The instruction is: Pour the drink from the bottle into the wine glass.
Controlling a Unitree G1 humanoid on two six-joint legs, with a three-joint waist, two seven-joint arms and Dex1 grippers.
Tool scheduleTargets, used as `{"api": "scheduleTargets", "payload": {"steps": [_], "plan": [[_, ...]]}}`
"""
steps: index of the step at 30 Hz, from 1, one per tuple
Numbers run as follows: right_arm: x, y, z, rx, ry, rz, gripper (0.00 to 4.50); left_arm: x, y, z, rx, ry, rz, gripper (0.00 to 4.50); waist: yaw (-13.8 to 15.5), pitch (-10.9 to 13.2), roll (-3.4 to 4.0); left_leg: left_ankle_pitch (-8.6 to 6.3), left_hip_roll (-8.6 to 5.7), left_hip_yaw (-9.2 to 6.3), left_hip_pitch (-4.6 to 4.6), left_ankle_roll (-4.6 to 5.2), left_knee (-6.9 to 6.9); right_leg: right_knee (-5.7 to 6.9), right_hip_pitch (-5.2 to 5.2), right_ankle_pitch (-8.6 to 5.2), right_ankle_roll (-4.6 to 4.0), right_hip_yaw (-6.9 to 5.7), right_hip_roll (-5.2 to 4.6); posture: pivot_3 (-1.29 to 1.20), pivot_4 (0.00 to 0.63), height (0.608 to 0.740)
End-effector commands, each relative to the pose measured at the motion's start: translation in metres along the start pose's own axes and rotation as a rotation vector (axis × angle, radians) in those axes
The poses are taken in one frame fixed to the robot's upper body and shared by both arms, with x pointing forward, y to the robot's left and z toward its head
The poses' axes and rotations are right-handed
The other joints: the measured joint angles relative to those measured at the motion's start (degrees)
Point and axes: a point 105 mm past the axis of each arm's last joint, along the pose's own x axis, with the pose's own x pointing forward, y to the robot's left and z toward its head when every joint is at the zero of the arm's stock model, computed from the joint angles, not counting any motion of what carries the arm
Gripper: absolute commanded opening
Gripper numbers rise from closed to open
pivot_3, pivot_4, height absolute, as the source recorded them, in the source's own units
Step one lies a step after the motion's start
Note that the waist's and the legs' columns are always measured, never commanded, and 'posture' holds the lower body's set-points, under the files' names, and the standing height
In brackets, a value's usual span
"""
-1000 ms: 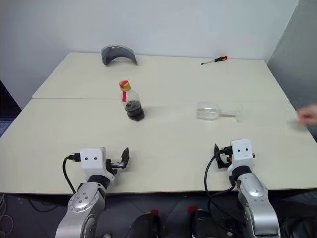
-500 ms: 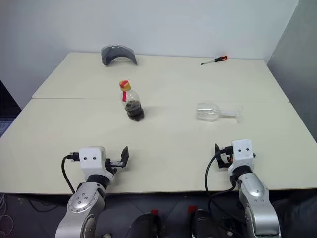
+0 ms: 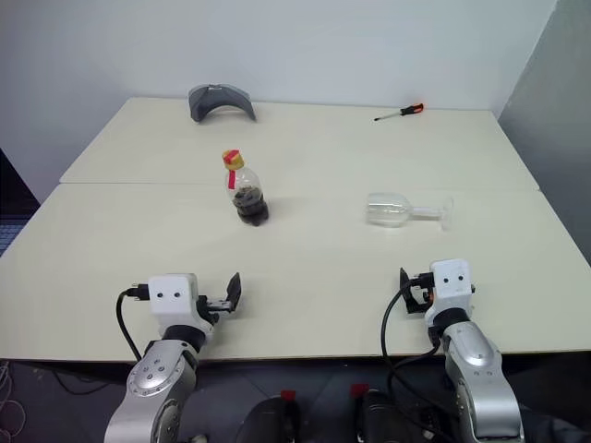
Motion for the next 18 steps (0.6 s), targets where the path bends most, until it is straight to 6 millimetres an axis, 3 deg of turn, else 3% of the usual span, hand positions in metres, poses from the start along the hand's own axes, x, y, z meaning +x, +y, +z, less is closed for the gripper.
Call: {"api": "scheduleTargets", "payload": {"steps": [1,7,12,18], "plan": [[-0.002,-0.003,0.011,-0.009,-0.051,-0.003,4.50,-0.003,-0.002,0.016,0.002,-0.066,-0.006,4.47,0.0,0.0,0.00,0.00,0.00,0.00,0.00,0.00,0.00,0.00,0.00,0.00,0.00,0.00,0.00,0.00,0.150,0.740],[-0.003,0.005,0.023,0.044,-0.104,0.124,4.50,0.003,0.001,0.018,0.031,-0.071,0.005,4.47,0.0,0.0,0.00,0.00,0.00,0.00,0.00,0.00,0.00,0.00,0.00,0.00,0.00,0.00,0.00,0.00,0.150,0.740],[-0.012,0.024,0.047,0.087,-0.177,0.455,4.50,0.025,0.026,0.025,0.058,-0.109,0.133,4.47,0.0,0.0,0.00,0.01,-0.01,-0.04,0.03,0.02,0.03,0.02,0.04,0.02,0.03,0.00,0.20,0.00,0.150,0.740],[-0.035,0.047,0.069,0.150,-0.174,0.806,4.50,0.046,0.022,0.037,0.030,-0.160,0.135,4.47,0.1,0.0,-0.01,0.02,-0.01,-0.05,0.01,0.03,0.01,-0.05,0.11,0.03,0.04,0.01,0.24,0.00,0.150,0.740]]}}
